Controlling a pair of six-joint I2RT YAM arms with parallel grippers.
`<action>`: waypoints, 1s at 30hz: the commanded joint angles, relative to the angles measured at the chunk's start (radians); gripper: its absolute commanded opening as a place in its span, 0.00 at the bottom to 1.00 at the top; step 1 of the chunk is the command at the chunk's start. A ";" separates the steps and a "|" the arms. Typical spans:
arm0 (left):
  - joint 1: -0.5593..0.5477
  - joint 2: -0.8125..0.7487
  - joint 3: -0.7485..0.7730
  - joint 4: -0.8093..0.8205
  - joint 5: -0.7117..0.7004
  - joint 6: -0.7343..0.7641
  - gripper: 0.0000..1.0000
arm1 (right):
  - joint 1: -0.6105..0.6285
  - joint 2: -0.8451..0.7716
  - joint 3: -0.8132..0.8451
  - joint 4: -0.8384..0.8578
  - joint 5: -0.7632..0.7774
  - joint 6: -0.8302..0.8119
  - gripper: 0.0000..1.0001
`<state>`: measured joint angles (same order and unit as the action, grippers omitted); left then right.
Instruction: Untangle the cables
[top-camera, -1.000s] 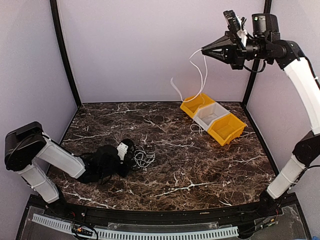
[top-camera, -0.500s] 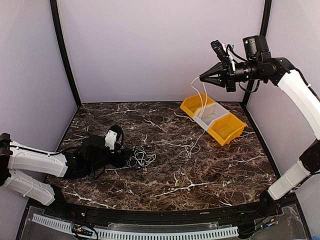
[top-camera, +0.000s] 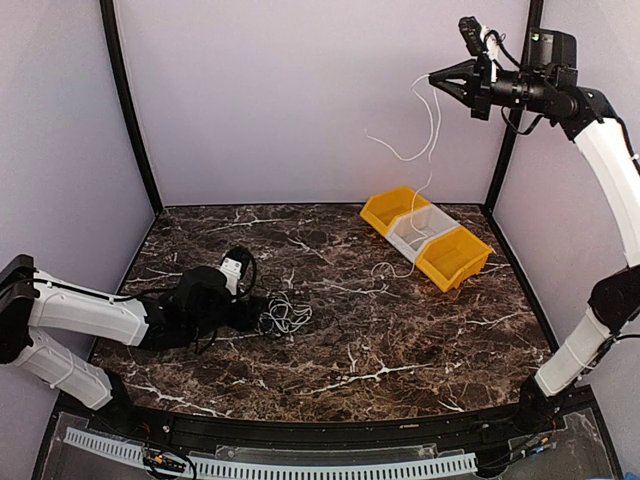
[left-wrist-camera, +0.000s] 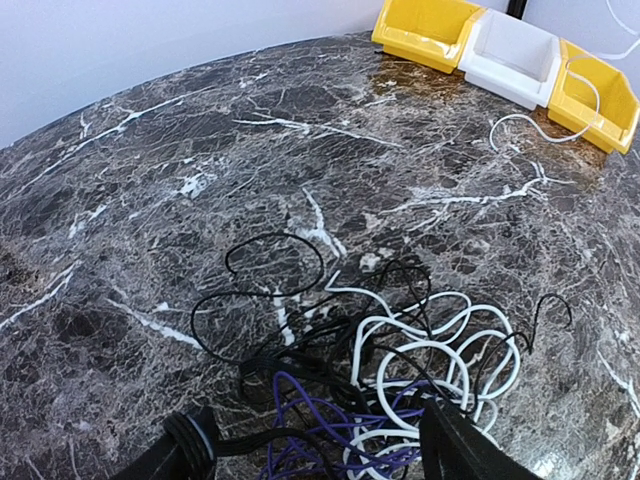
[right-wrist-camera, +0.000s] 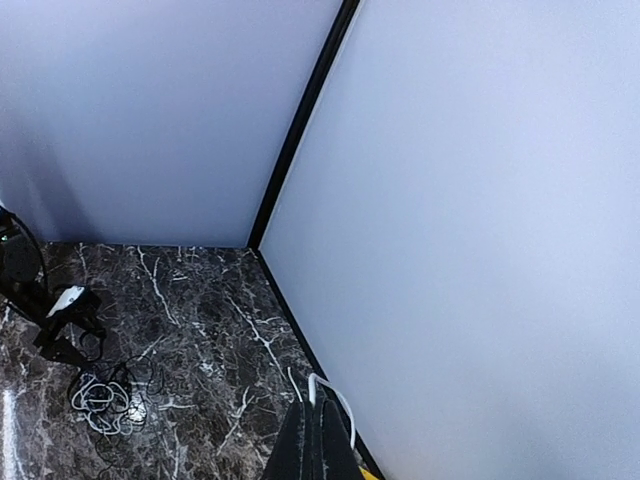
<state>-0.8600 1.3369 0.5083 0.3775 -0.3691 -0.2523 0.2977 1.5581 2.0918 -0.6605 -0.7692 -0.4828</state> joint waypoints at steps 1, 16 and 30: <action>0.006 0.012 0.027 -0.027 -0.084 -0.037 0.73 | -0.066 0.034 0.105 0.067 0.033 0.046 0.00; 0.006 0.015 0.026 -0.023 -0.112 -0.035 0.74 | -0.279 0.050 0.253 0.143 -0.010 0.145 0.00; 0.006 0.039 0.027 0.002 -0.104 -0.032 0.74 | -0.350 0.019 0.210 0.150 -0.033 0.157 0.00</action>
<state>-0.8600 1.3743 0.5102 0.3504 -0.4648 -0.2832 -0.0425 1.6016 2.3180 -0.5449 -0.7898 -0.3378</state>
